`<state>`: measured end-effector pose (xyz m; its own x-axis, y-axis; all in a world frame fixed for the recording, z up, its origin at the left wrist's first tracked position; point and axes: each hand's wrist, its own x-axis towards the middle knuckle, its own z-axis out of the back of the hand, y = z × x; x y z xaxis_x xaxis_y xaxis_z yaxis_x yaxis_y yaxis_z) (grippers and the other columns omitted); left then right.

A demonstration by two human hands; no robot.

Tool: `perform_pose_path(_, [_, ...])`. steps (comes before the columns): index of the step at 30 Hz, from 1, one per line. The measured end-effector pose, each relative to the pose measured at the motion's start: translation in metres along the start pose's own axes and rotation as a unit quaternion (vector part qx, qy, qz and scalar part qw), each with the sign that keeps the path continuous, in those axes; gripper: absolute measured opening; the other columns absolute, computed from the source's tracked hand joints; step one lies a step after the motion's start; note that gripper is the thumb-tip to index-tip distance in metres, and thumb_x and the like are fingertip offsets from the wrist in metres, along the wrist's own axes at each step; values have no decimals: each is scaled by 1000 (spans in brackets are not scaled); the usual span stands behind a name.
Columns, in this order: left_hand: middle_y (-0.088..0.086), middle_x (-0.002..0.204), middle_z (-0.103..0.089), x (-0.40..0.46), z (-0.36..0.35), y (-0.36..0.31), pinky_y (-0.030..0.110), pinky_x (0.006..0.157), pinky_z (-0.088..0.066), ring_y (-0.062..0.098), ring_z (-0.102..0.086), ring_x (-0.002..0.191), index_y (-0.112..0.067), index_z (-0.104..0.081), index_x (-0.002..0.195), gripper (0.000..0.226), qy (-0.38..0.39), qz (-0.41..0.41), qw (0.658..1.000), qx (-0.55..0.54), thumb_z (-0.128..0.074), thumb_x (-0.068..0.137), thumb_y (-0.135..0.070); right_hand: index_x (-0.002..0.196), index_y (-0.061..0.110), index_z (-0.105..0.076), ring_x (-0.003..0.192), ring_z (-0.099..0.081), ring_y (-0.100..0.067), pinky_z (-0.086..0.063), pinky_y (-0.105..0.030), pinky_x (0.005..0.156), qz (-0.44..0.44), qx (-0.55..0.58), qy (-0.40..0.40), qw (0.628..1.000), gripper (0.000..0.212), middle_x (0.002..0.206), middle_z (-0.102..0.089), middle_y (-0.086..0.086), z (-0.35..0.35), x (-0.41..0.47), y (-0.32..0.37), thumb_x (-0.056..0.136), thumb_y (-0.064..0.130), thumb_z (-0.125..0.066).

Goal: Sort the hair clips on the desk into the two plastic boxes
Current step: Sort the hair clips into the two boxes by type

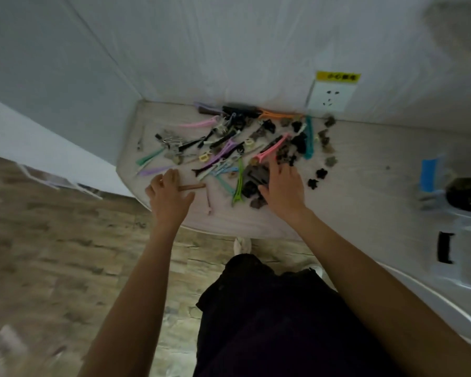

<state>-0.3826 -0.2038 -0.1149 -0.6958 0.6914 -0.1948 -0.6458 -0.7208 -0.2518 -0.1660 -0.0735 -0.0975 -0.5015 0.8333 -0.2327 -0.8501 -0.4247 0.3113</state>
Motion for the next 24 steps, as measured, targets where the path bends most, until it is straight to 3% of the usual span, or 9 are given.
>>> perform_pose_path(4, [21,131,-49,10,4,11,49,94,-33,42,-46,113,-4,-42,133,64,-2,-52,999,4,-68,78,-20,131,11,-32,111,-46,-35,-44,-38,85,-27,-45,20,998,59,124,-46,-20,-2,11,8,86,39,-59])
perform_pose_path(7, [19,125,-55,12,10,16,47,93,-36,40,-48,113,-6,-46,129,53,-33,-62,995,-74,-65,80,-15,126,11,-34,105,-50,-35,-45,-39,80,-35,-14,1,999,56,118,-50,-18,-2,14,10,84,33,-63])
perform_pose_path(10, [13,122,-57,3,22,-2,38,87,-43,32,-51,109,-10,-49,126,50,-101,-148,973,-144,-64,79,-10,114,9,-40,93,-58,-32,-45,-37,71,-72,44,-61,995,47,107,-59,-14,6,10,8,80,28,-66])
perform_pose_path(11, [9,120,-55,-3,28,-16,28,82,-46,26,-53,104,-11,-50,125,48,-104,-164,965,-175,-64,80,-10,110,9,-41,87,-59,-31,-44,-35,66,-99,106,-80,986,44,103,-60,-13,11,7,5,79,27,-67])
perform_pose_path(13, [1,118,-49,-19,33,-51,6,72,-40,12,-53,92,-17,-49,125,43,-71,-162,952,-249,-62,84,-15,107,9,-40,79,-58,-25,-44,-32,62,-154,280,-101,942,43,98,-58,-9,25,0,-3,79,24,-69])
perform_pose_path(14, [0,118,-49,-26,31,-69,4,72,-38,10,-52,92,-20,-49,125,42,-37,-162,944,-285,-61,85,-19,108,11,-39,78,-58,-23,-48,-34,63,-175,381,-100,902,42,99,-57,-8,34,-6,-9,80,21,-69])
perform_pose_path(17, [2,116,-50,-47,17,-131,13,82,-40,12,-50,101,-22,-48,122,36,69,-214,902,-368,-57,87,-27,115,24,-36,71,-64,-21,-55,-32,63,-203,609,-91,761,46,105,-58,-17,57,-35,-42,83,9,-66])
perform_pose_path(20, [3,117,-44,-69,-1,-196,20,88,-42,15,-49,103,-19,-46,121,40,170,-262,859,-407,-57,85,-30,121,33,-41,69,-65,-20,-53,-28,59,-218,634,-135,730,52,102,-61,-16,76,-71,-84,83,6,-65])
perform_pose_path(24, [9,121,-43,-104,-24,-290,25,91,-47,14,-51,100,-13,-43,125,45,232,-346,832,-366,-57,87,-32,121,17,-45,64,-61,-13,-53,-19,53,-259,605,-259,707,43,85,-60,-1,106,-121,-154,85,4,-62])
